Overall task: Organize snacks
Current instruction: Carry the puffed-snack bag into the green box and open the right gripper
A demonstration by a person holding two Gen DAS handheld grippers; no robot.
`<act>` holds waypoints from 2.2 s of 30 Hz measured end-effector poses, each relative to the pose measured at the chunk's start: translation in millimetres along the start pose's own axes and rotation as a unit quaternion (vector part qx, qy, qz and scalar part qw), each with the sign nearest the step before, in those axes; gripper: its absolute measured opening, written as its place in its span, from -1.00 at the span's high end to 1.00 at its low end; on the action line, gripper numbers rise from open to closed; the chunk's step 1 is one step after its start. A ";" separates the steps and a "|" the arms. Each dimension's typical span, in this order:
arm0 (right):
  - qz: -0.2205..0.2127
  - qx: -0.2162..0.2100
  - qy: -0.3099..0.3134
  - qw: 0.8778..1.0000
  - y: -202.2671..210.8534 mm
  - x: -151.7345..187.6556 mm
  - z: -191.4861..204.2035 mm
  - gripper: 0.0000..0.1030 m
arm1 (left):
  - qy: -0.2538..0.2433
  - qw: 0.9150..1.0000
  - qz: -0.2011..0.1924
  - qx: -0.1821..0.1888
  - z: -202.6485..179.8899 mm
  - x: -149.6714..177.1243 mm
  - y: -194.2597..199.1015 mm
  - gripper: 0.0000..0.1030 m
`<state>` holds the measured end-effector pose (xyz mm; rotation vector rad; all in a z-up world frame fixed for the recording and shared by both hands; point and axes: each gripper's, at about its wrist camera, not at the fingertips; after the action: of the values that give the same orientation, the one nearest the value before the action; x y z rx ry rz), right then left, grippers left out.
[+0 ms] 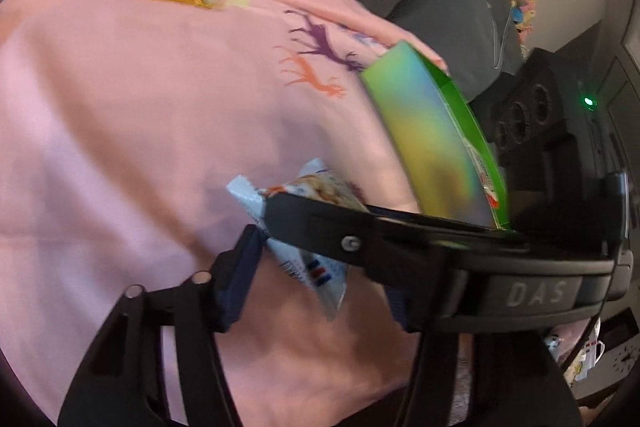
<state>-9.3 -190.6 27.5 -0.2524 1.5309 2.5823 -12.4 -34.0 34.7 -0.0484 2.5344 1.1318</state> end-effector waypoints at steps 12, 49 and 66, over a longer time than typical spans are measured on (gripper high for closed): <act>-0.115 0.015 0.021 0.993 89.2 7.4 -12.2 -0.29 | -0.104 0.993 -0.061 0.003 -84.8 -24.4 8.9 0.16; -0.230 0.088 -0.208 0.947 179.3 26.8 -157.6 -0.29 | -0.220 0.974 0.017 0.048 -211.9 -58.2 -109.6 0.11; -0.241 0.080 -0.242 0.936 181.9 28.3 -164.2 -0.29 | -0.200 0.978 -0.021 0.055 -199.1 -56.6 -62.1 -0.26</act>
<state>-59.7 -420.9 99.9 0.0299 1.2864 1.9385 -10.8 -227.2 131.6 0.1403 2.2183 0.8802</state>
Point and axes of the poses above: each gripper's, at about its wrist camera, not at the fingertips, and y roughly against the way its jaws point, z to its left, x to its underside, and after that the axes turned 8 degrees about z, right-handed
